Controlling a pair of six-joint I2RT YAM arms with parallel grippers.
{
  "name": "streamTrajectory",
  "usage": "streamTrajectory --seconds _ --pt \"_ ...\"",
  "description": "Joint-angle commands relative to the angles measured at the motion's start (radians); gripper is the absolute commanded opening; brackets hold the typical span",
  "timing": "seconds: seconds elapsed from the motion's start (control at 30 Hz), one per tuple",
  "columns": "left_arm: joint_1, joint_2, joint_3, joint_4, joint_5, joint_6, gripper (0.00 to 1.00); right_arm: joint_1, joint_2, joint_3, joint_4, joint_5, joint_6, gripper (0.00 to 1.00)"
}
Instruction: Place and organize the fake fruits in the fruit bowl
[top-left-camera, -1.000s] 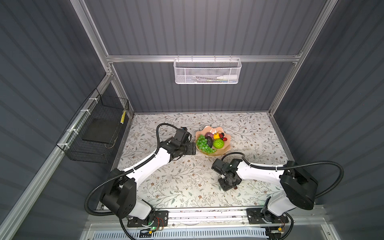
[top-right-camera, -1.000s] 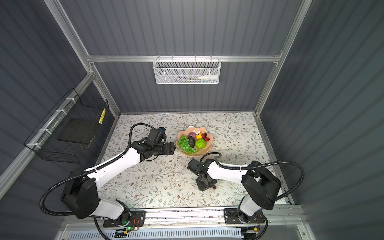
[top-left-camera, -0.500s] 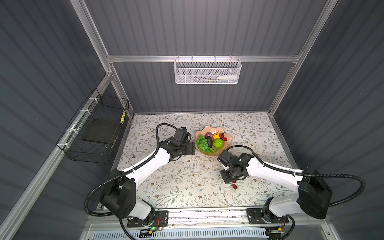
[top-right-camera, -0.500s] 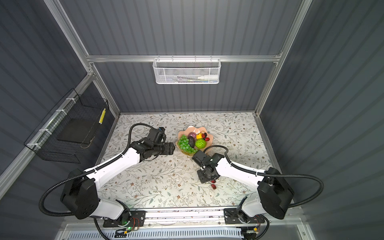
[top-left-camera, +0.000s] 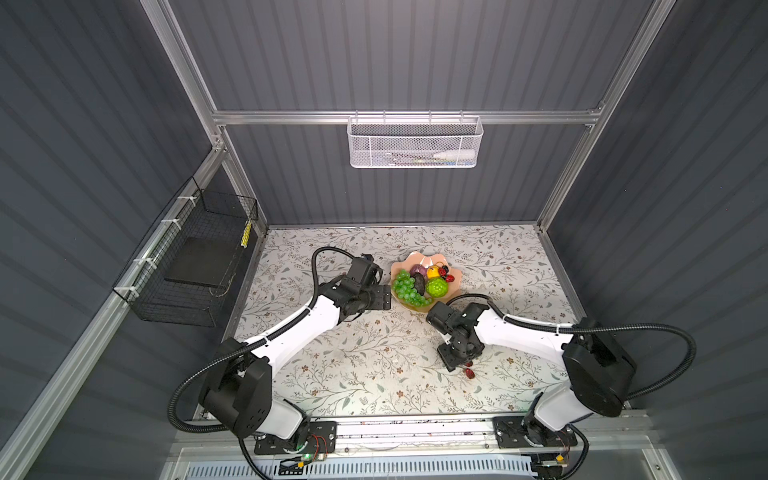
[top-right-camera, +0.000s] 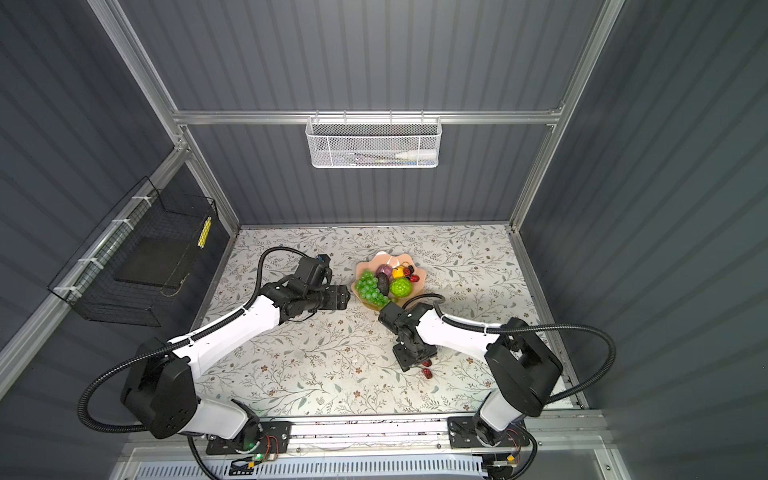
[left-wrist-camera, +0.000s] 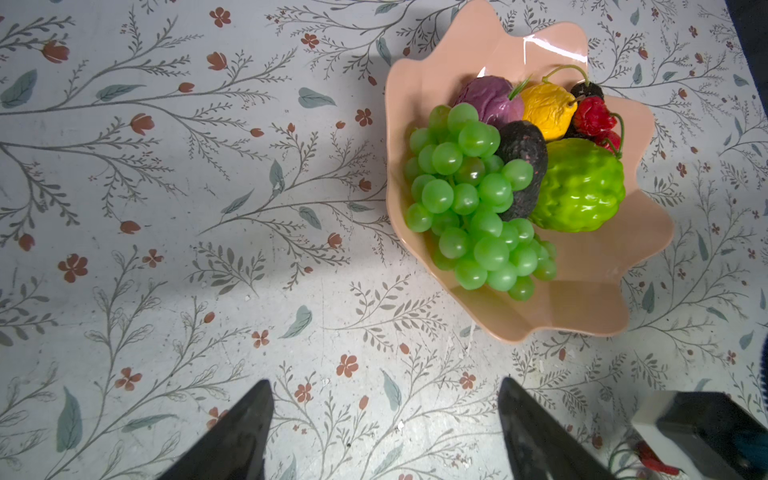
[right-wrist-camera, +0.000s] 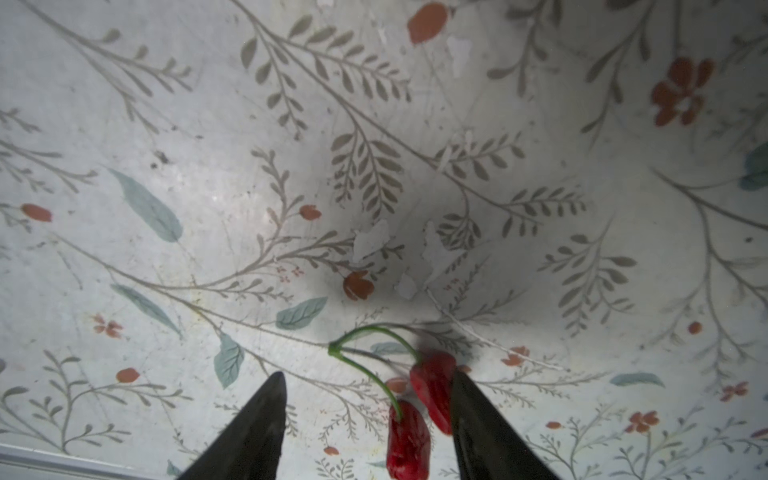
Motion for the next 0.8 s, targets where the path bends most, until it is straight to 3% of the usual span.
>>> streamTrajectory --seconds 0.0,0.43,0.77 --pt "0.008 -0.032 -0.001 -0.013 0.000 -0.004 0.85 0.002 0.044 0.018 -0.022 -0.024 -0.025 0.64" --pt "0.014 -0.040 -0.006 -0.012 -0.006 -0.003 0.86 -0.051 0.036 -0.054 -0.006 -0.074 0.031 0.56" --pt "0.014 -0.045 -0.005 -0.017 -0.011 -0.006 0.86 -0.054 0.026 -0.087 0.009 -0.081 0.087 0.32"
